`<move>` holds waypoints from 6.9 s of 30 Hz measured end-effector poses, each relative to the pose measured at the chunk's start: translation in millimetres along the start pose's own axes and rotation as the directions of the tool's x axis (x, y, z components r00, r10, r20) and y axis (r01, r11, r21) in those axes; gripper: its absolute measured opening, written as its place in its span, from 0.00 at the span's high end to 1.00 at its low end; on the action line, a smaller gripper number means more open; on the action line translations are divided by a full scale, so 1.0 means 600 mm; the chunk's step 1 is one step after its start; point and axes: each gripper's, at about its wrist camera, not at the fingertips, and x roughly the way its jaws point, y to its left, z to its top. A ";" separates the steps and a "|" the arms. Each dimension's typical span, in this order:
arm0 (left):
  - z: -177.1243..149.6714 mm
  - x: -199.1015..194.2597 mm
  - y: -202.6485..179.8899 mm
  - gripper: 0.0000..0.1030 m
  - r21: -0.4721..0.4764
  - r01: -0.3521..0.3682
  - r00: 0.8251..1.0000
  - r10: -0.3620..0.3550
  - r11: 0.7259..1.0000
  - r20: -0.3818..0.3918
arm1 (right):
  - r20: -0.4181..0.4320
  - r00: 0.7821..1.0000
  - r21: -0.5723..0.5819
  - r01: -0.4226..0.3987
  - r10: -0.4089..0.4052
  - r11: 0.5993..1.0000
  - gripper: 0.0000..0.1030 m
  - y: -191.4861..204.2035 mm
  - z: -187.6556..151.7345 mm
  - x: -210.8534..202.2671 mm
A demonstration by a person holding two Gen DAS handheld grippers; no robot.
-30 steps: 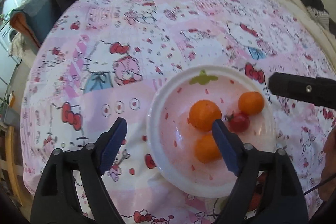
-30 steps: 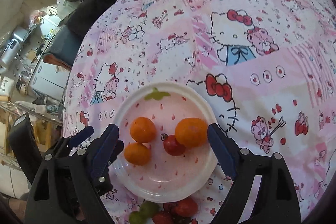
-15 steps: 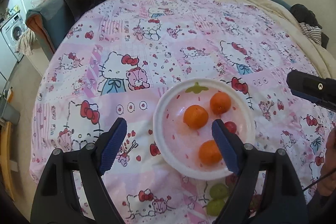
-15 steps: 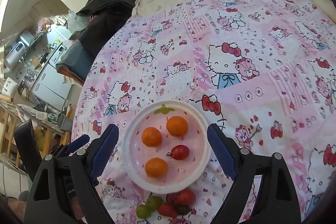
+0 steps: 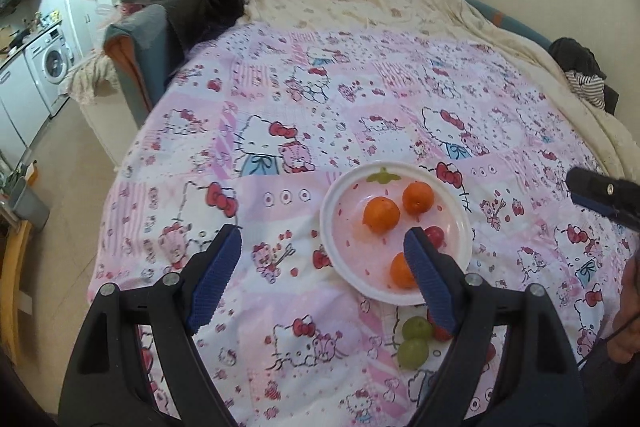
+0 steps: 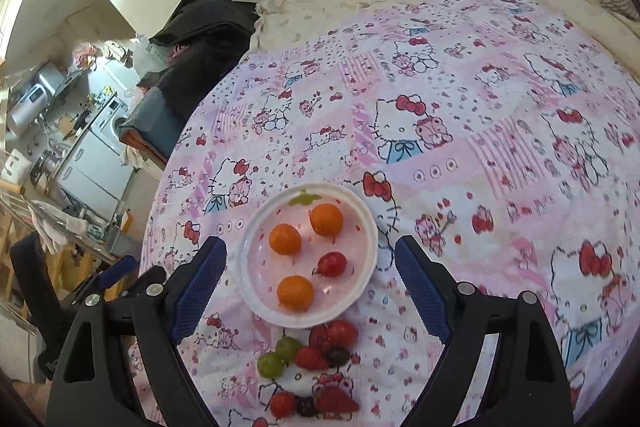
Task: Organize fruits
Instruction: 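Withdraw both tools from the plate, then grasp a green fruit with the left tool while the right tool grasps a strawberry, then carry the green fruit and strawberry over the white plate with both tools, then open both tools to drop the green fruit and strawberry onto the plate, then withdraw both tools from the plate toward the fruit cluster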
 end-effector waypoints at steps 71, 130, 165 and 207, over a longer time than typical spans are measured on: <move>-0.115 -0.002 -0.018 0.75 -0.033 0.107 0.958 -0.112 0.994 -0.265 | -0.494 0.869 0.233 0.158 -0.024 0.960 0.28 -0.068 -0.198 0.126; 0.068 0.108 -0.036 0.75 0.096 0.026 0.992 -0.014 0.995 -0.126 | -0.163 0.968 0.258 -0.142 0.189 0.956 0.56 -0.064 0.052 0.124; 0.023 0.255 -0.073 0.74 0.162 0.033 0.967 0.010 0.986 -0.256 | -0.343 0.939 0.053 0.016 0.003 0.998 0.53 -0.045 0.019 0.274; 0.050 0.060 -0.034 0.31 0.040 0.055 0.995 -0.052 0.998 -0.088 | -0.141 0.990 -0.031 -0.011 0.007 0.999 0.23 0.013 0.018 0.105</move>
